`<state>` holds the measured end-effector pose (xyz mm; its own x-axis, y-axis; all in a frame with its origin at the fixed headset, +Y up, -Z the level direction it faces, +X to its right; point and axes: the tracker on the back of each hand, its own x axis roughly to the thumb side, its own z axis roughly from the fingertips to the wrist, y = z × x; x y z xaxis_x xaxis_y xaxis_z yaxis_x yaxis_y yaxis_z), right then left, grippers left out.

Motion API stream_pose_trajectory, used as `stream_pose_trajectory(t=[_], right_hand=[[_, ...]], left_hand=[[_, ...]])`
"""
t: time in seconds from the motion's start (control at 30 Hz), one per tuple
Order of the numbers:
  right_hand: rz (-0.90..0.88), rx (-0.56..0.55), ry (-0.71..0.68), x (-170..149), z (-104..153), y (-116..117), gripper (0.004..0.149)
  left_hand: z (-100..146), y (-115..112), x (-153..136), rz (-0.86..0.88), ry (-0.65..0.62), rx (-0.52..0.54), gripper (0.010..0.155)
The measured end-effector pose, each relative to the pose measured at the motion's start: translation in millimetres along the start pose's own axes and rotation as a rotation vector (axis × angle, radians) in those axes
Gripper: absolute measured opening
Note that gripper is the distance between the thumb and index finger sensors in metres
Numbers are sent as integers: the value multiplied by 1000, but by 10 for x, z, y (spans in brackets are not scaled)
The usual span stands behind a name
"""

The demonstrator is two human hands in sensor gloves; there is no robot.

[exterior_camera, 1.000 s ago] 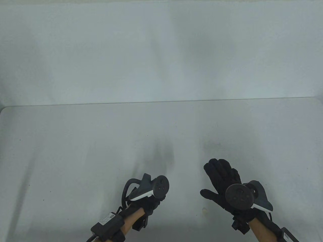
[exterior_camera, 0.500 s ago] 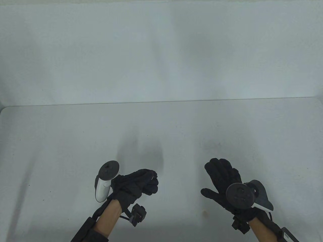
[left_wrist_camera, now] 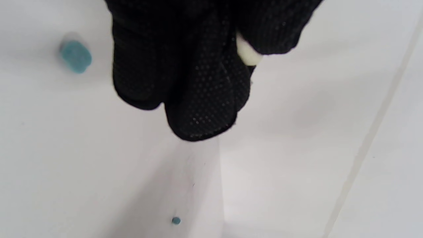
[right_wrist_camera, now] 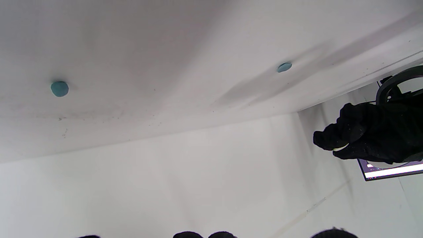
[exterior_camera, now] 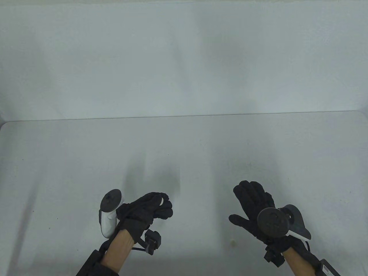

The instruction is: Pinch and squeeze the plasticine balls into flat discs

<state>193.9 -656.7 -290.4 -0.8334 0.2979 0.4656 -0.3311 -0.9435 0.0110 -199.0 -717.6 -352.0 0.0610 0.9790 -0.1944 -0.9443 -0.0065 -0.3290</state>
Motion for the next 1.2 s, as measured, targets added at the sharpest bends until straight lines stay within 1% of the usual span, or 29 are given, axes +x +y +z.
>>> stream_pose_trajectory(t=[0.03,0.07,0.1,0.13,0.17,0.2,0.23,0.27,0.33,0.4,0.47,0.6,0.67,0.77,0.87,0.97,1.0,1.03,1.07,1.1,1.13,1.2], right_hand=[[1,1,1,0,0,1,84],[2,1,2,1,1,1,84],[3,0,2,2,2,1,84],[2,0,1,2,0,0,84],[1,0,1,1,-1,0,84],[1,1,1,0,-2,2,84],[1,3,2,-1,-2,4,84],[3,4,2,1,-1,3,84],[3,2,2,0,-2,1,84],[2,3,0,1,-4,2,84],[7,3,-1,4,-2,2,84],[6,2,-8,9,-3,4,84],[11,2,-9,14,0,6,84],[7,-1,-10,13,-1,6,84],[8,-2,-9,15,3,6,84],[6,-2,-11,14,1,9,84],[6,0,-10,15,1,11,84],[6,1,-9,14,1,13,84],[6,1,-9,15,2,11,84],[4,1,-9,13,1,11,84],[3,2,-9,12,-1,12,84],[3,6,-7,13,-1,14,84]], left_hand=[[7,12,-35,31,33,8,45],[2,16,-56,57,38,18,46],[-6,26,-83,82,45,-2,47],[-7,31,-101,106,34,-39,51],[-12,29,-110,126,18,-68,61],[-10,30,-116,148,15,-92,66],[-10,26,-122,178,8,-110,71],[-7,25,-120,191,9,-90,72],[-5,33,-117,143,11,-27,64],[0,34,-108,97,9,-21,57],[2,26,-98,85,2,10,50],[23,6,-71,44,-1,45,48],[19,6,-64,37,-5,35,51],[33,3,-52,15,10,53,53],[35,6,-37,-23,22,64,52],[27,14,-63,-4,24,78,52],[17,19,-79,11,36,35,52],[18,19,-92,33,42,17,55],[13,15,-106,65,38,8,63],[5,5,-126,116,38,-37,72],[7,-3,-133,153,32,-57,77],[14,-8,-121,158,32,-28,74]])
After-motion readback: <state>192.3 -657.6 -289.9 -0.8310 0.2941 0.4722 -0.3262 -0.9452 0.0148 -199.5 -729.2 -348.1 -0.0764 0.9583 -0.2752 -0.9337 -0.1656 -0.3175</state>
